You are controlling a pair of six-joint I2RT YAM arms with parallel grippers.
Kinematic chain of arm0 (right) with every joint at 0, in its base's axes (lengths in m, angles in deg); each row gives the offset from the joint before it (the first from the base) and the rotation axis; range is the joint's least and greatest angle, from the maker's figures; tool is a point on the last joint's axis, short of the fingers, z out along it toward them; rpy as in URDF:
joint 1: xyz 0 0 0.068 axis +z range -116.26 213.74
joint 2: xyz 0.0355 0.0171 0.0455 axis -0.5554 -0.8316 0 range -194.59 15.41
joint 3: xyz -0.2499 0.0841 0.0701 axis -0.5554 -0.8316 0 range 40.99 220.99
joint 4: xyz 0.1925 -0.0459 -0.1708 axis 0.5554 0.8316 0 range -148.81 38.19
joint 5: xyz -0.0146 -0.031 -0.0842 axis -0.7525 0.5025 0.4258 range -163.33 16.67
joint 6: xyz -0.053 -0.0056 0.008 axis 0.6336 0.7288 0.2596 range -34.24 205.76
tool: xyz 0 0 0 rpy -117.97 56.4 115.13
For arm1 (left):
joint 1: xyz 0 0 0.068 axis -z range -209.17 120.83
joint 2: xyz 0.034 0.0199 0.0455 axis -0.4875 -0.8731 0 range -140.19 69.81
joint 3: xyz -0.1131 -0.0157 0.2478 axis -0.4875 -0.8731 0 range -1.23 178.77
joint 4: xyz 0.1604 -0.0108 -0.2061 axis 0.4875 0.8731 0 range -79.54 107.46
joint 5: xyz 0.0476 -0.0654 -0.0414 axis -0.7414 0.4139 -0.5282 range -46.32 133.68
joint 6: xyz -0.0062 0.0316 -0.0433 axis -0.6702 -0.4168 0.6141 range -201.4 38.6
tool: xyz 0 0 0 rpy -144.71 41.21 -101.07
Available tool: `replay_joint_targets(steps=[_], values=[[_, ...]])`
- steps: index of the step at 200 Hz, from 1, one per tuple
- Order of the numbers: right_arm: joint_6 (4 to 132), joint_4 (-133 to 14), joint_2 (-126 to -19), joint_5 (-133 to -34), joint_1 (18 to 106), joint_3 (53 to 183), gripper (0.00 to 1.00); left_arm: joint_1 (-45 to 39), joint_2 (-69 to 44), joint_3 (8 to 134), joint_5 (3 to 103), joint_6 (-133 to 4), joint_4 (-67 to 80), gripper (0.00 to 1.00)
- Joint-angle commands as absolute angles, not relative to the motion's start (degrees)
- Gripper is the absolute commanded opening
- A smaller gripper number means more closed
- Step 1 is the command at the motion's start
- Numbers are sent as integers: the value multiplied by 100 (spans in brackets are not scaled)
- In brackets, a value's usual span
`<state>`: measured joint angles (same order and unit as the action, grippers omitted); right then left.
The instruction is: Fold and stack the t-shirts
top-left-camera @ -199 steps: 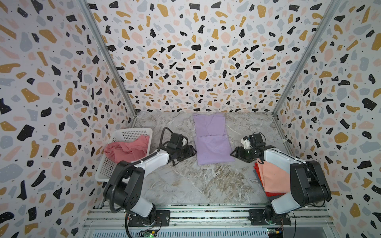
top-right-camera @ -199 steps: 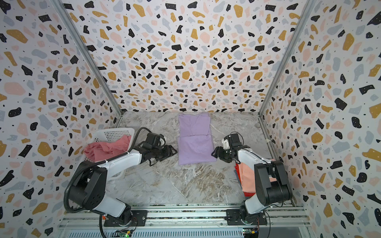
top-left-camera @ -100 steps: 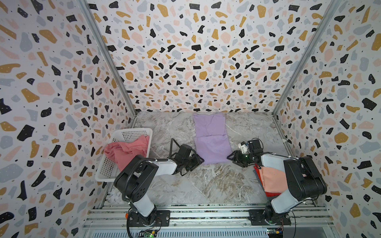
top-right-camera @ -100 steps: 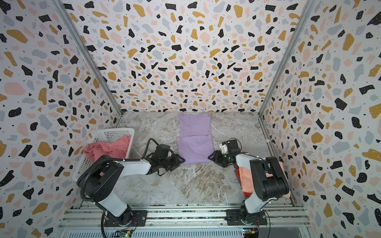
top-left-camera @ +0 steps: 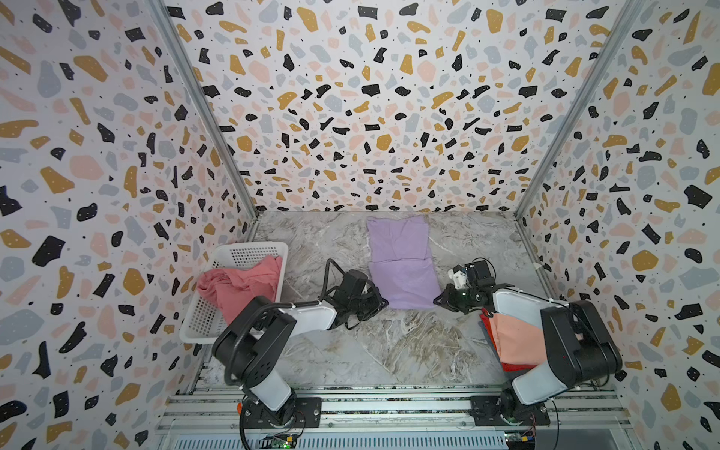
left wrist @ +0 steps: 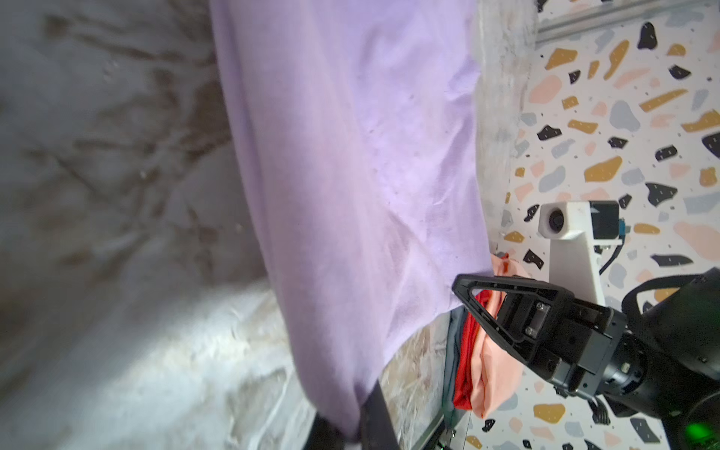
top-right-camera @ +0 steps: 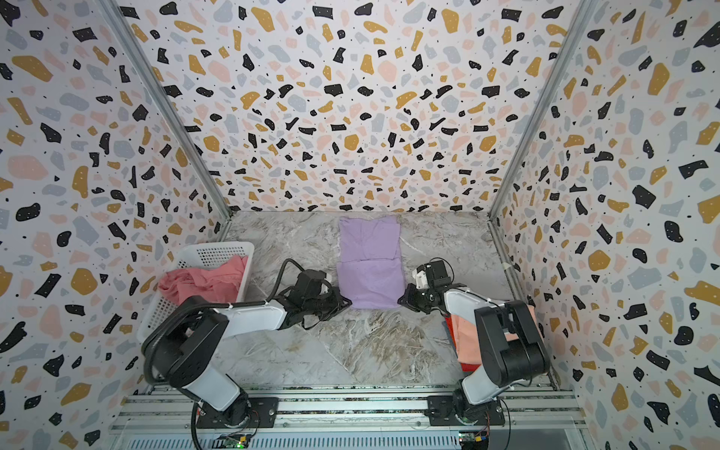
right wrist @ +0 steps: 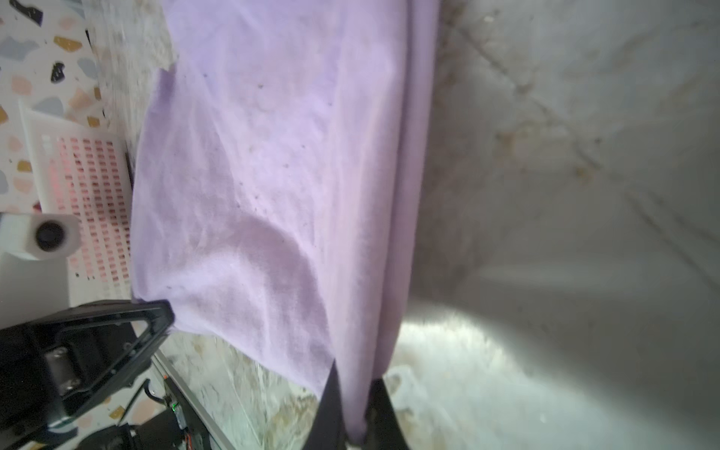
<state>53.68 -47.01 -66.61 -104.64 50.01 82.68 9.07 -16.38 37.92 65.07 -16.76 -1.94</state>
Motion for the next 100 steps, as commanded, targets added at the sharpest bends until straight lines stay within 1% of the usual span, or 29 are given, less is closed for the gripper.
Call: replay_joint_targets(steps=[1,20,50,72,100], values=[[6055,-3032,-5632,-10308,5305,8383,4,1370,-776,3508,6560,-1850,790,0],[6050,-2267,-4927,-10351,5497,8354,4,1776,48,3329,6438,-1556,1206,0],[5598,-1852,-4131,-10433,5786,8394,4,2150,792,3242,6228,-1211,1559,0],[5419,-1949,-4031,-10349,5945,8685,4,2145,893,3321,6135,-1238,1603,0],[5317,-2416,-4364,-10158,5944,9144,4,1911,617,3721,6142,-1574,1604,0]])
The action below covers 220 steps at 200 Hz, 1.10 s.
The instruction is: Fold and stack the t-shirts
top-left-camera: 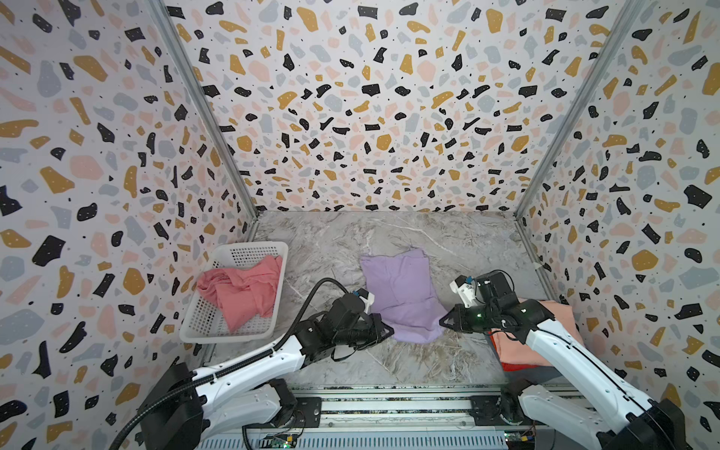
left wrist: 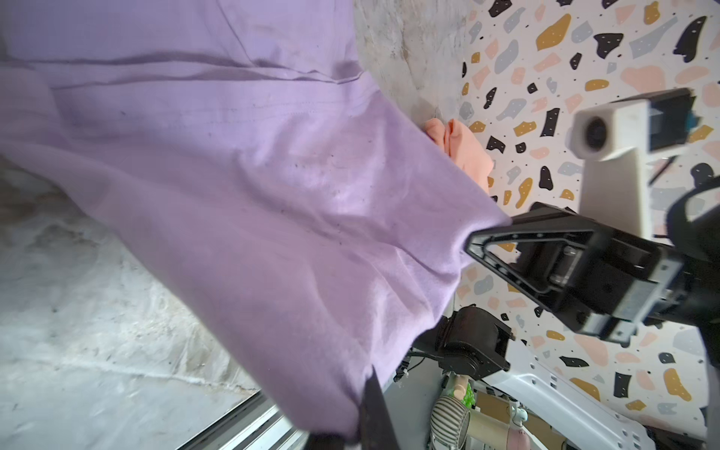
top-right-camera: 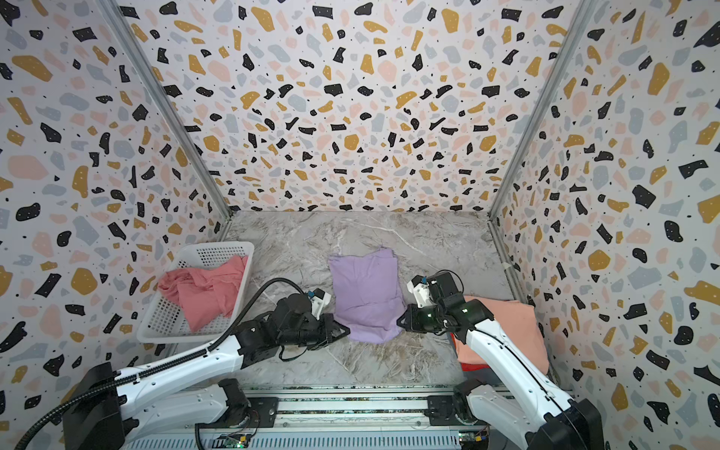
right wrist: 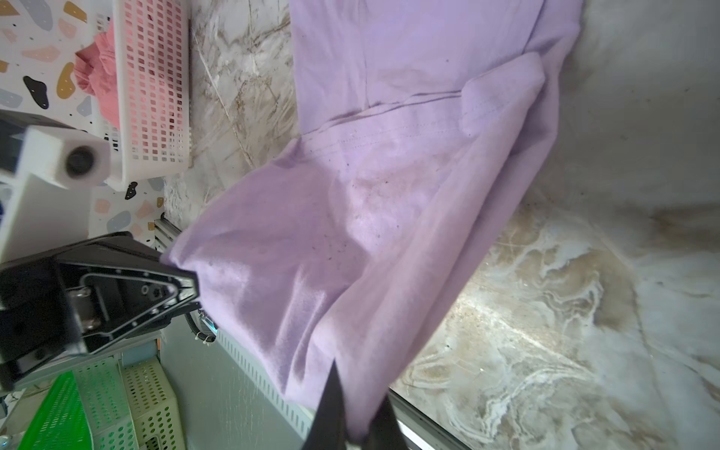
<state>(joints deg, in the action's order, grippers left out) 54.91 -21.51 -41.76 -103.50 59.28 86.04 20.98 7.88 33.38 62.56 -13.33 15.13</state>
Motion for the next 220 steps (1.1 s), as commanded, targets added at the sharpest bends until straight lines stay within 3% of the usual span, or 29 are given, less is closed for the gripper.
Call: replay_joint_targets(steps=[1,56,121,148,167,174,190,202,220], values=[[5307,-2439,-4373,-10156,5946,9157,4,1883,608,3741,6152,-1592,1606,0],[5280,-3491,-5844,-10043,5747,10222,4,474,-383,4909,6814,-2633,1441,0],[5228,-4517,-8866,-10332,5295,12285,4,-739,-3072,6992,7539,-3834,1738,0],[4951,-4771,-10206,-9801,5247,13305,13,-1214,-4141,7575,7553,-3799,1520,0],[4756,-4895,-10746,-9427,5142,13797,43,-1450,-4879,8192,7668,-3732,1549,36],[4707,-5041,-10817,-9383,5091,13839,52,-1524,-5112,8448,7693,-3740,1620,38],[4699,-5355,-10751,-9298,5019,13788,62,-1653,-5415,8834,7711,-3709,1628,47],[4755,-5515,-10584,-9253,4992,13654,65,-1727,-5473,8984,7669,-3748,1650,53],[4812,-5646,-10220,-9205,4992,13292,65,-1805,-5409,9057,7566,-3904,1814,56]])
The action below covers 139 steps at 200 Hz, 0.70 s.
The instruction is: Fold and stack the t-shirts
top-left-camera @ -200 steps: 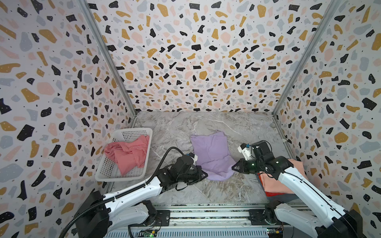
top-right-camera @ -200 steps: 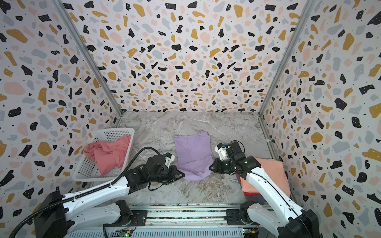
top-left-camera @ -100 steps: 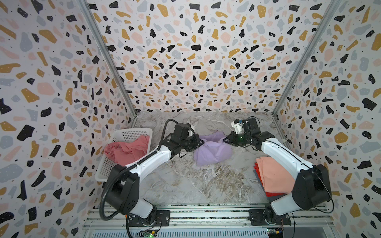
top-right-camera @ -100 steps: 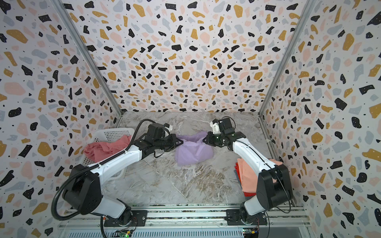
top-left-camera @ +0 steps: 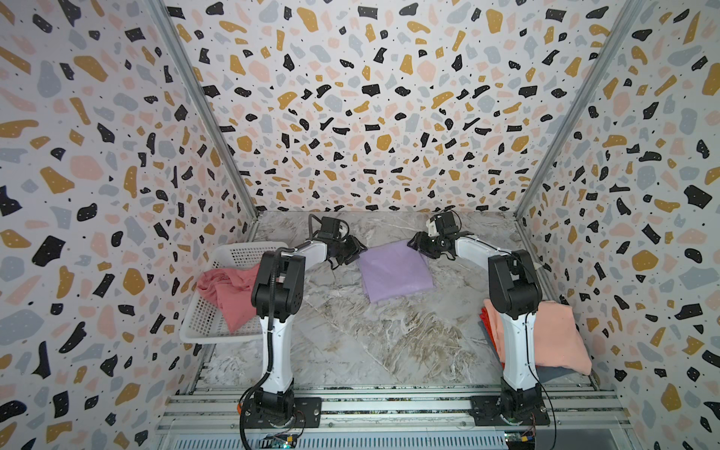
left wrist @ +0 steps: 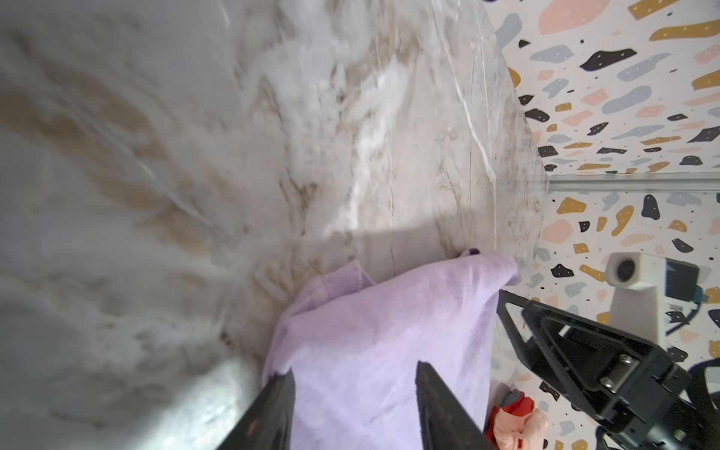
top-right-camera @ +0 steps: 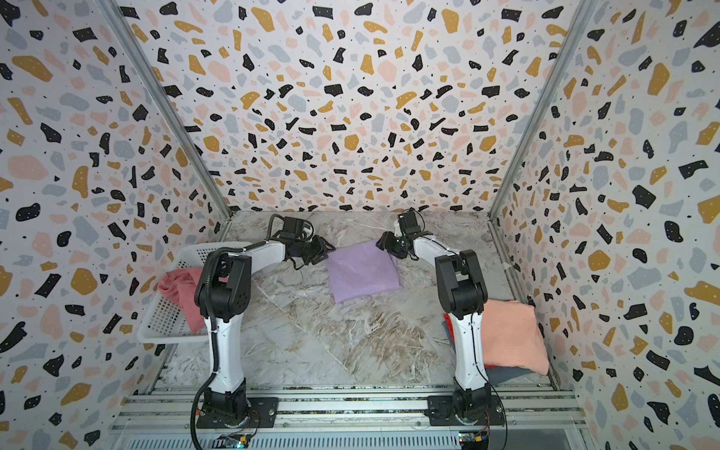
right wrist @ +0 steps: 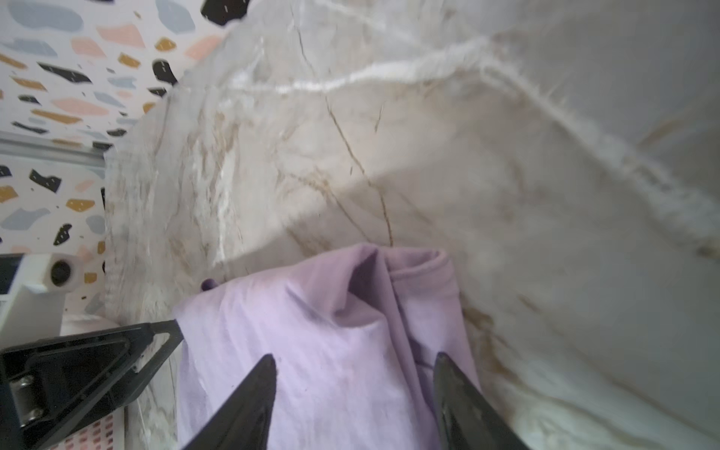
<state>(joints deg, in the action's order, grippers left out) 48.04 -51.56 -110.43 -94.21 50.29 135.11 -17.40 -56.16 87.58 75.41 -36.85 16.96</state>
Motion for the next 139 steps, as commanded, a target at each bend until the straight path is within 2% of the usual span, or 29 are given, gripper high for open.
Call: replay_joint_targets(steps=[1,26,61,101,118,127,139], values=[[4813,-5649,-10198,-9205,4991,13270,65,-1808,-5402,9054,7558,-3913,1834,56],[4797,-5686,-9648,-9425,5024,12539,65,-1820,-5175,8927,7346,-4342,2278,57],[4644,-5526,-8717,-9426,5061,11177,67,-1789,-4526,8088,7312,-4605,2362,59],[4256,-5537,-7816,-9607,5053,9887,73,-1335,-3601,7564,6830,-5441,3644,61],[4048,-5676,-7613,-9685,5052,9453,78,-1111,-3202,7092,6744,-5406,3779,64],[3896,-5761,-7534,-9691,5053,9244,85,-954,-2973,6814,6676,-5281,3662,65],[3764,-5971,-7417,-9779,5052,8956,87,-723,-2760,6532,6592,-5106,3440,68]])
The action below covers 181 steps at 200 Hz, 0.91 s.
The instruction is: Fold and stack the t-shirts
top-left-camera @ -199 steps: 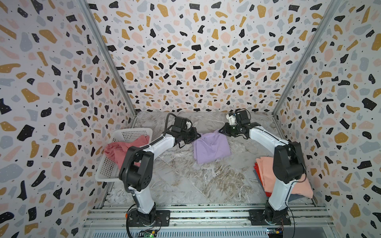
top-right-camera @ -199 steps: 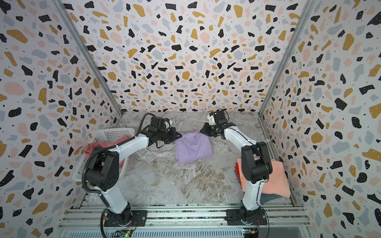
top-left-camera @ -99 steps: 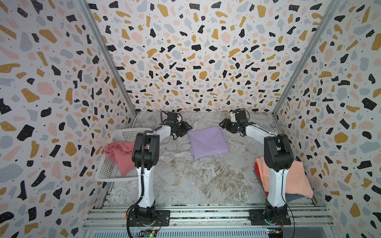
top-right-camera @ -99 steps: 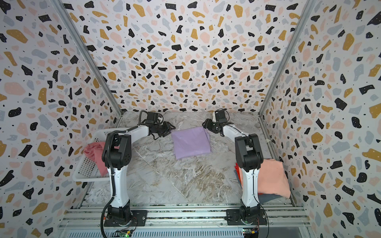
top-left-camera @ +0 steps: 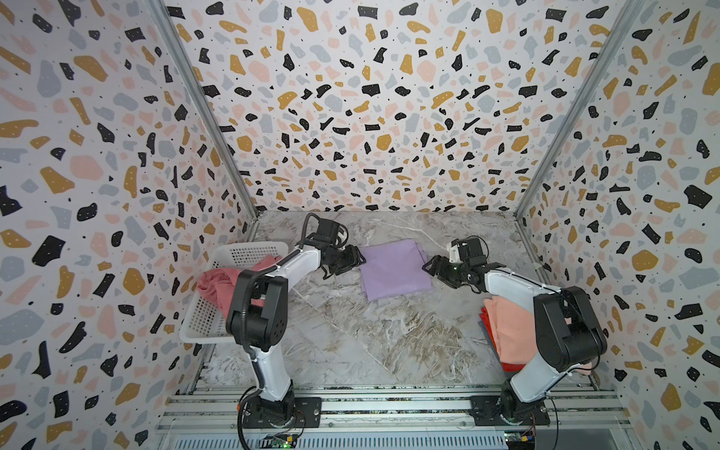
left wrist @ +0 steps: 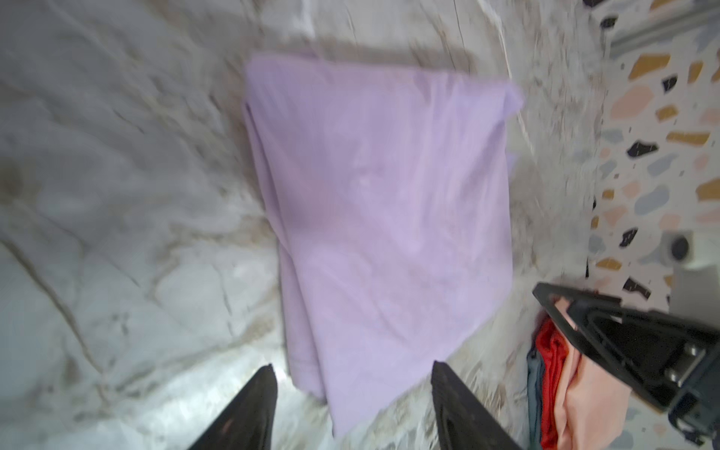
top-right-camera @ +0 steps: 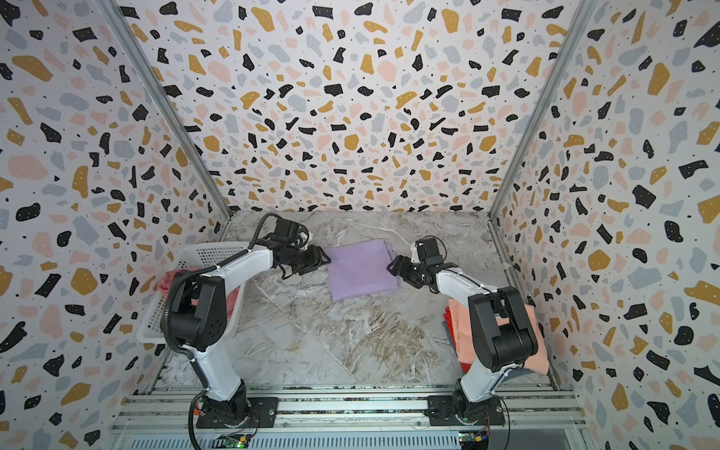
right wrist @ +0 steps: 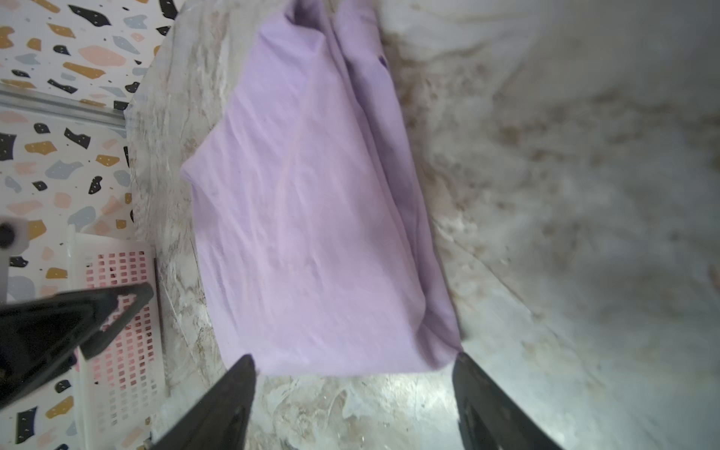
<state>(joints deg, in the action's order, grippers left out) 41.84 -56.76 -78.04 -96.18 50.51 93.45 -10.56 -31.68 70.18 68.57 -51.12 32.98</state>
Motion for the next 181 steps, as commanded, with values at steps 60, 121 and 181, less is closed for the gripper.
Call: replay_joint_targets(steps=[60,121,181], values=[[3275,-6953,-7099,-10233,5057,7960,93,-297,-2775,5885,6276,-4513,2776,69],[2728,-8049,-7064,-10383,5070,7320,99,-37,-3450,5878,6342,-4490,2216,64],[1850,-9451,-7468,-10475,5079,6812,99,308,-4135,6913,6560,-4474,2277,10]])
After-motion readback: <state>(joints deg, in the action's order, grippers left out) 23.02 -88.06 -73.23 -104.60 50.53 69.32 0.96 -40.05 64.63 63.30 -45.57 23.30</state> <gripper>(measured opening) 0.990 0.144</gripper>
